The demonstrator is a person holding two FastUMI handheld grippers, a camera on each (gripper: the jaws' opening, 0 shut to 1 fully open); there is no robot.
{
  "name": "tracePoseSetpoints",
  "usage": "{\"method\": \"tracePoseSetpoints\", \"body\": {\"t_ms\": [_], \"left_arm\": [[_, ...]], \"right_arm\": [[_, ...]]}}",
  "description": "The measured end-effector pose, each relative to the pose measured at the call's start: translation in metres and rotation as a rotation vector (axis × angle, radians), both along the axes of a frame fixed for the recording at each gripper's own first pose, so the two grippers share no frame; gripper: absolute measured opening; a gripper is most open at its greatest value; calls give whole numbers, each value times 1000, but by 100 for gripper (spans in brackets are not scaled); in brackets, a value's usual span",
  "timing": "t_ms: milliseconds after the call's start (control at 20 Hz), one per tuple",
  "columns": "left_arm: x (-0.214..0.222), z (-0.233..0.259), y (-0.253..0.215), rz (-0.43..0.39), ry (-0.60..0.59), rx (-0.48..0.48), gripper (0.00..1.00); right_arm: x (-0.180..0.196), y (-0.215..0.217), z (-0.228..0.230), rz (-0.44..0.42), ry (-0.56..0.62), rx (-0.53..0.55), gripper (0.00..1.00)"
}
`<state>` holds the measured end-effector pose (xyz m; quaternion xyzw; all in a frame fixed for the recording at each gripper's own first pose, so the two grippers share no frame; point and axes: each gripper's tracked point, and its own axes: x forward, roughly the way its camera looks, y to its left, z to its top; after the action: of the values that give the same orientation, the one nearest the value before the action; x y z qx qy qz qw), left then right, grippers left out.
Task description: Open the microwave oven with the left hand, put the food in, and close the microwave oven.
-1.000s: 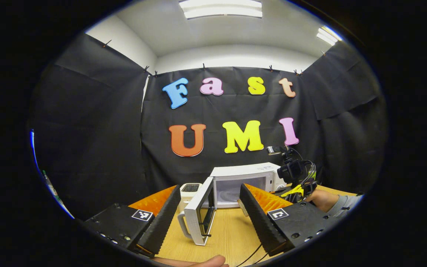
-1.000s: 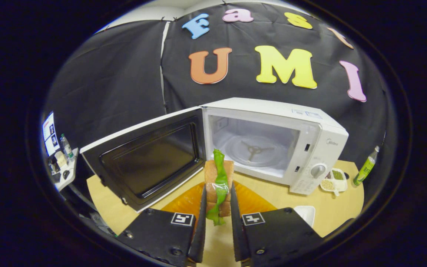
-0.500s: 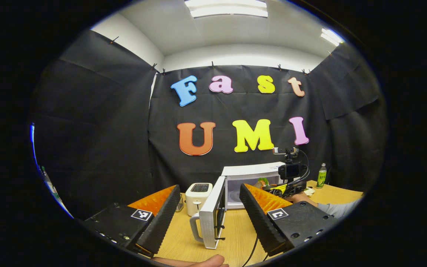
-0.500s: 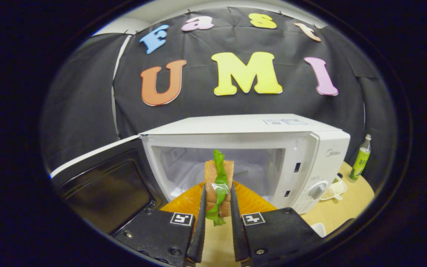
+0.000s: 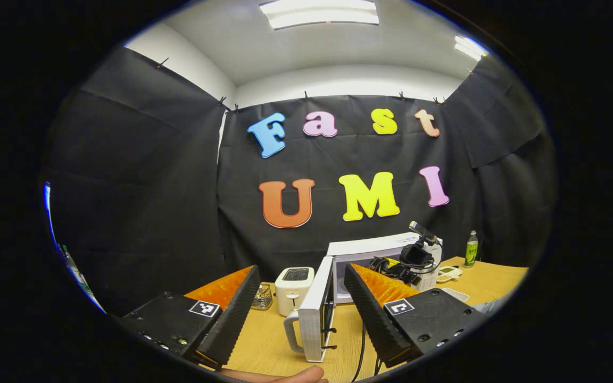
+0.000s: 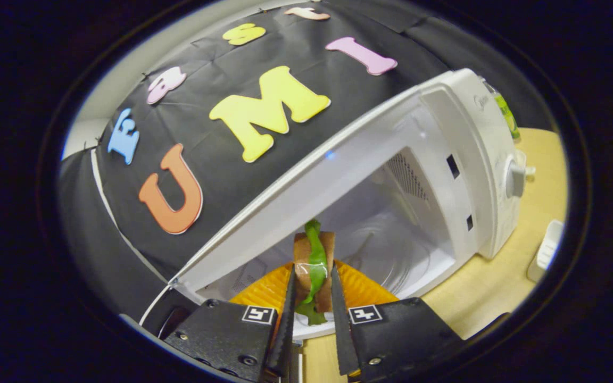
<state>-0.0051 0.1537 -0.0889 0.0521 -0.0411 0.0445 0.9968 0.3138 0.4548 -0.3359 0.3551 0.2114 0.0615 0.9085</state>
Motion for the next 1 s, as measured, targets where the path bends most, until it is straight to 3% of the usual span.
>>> {"method": "tracePoseSetpoints", "body": {"t_ms": [100, 200, 250, 300, 350, 500, 600, 700, 750, 800, 850, 900, 950, 1000], "left_arm": [[0, 0, 1, -2, 7, -9, 96], [-2, -1, 4, 5, 14, -14, 96], [-2, -1, 7, 11, 12, -17, 96], [-1, -1, 7, 12, 13, -22, 96], [0, -3, 6, 6, 19, -31, 96], [3, -2, 8, 9, 21, -42, 96], [2, -5, 6, 10, 27, -42, 96], [1, -6, 6, 13, 32, -48, 96], [3, -9, 7, 15, 40, -52, 96], [3, -11, 8, 17, 49, -56, 96], [4, -13, 10, 21, 55, -59, 96], [3, -14, 12, 27, 63, -60, 96], [1, -15, 14, 34, 68, -58, 96], [-1, -14, 17, 42, 71, -55, 96]], "right_arm": [[4, 5, -8, -39, 23, 67, 38], [10, 1, -15, -77, 27, 82, 32], [14, -3, -23, -90, 35, 46, 39], [17, -6, -29, -89, 47, 9, 33], [20, -5, -34, -82, 48, -2, 40], [28, -11, -41, -85, 30, -63, 36], [34, -24, -51, -104, 21, -168, 38], [35, -33, -57, -121, 13, -255, 47], [35, -38, -60, -127, 13, -279, 43], [36, -41, -65, -130, 22, -298, 49], [36, -44, -68, -127, 26, -313, 44], [36, -45, -70, -123, 22, -328, 51], [36, -47, -67, -119, 7, -337, 47], [37, -50, -67, -120, 0, -358, 38]]}}
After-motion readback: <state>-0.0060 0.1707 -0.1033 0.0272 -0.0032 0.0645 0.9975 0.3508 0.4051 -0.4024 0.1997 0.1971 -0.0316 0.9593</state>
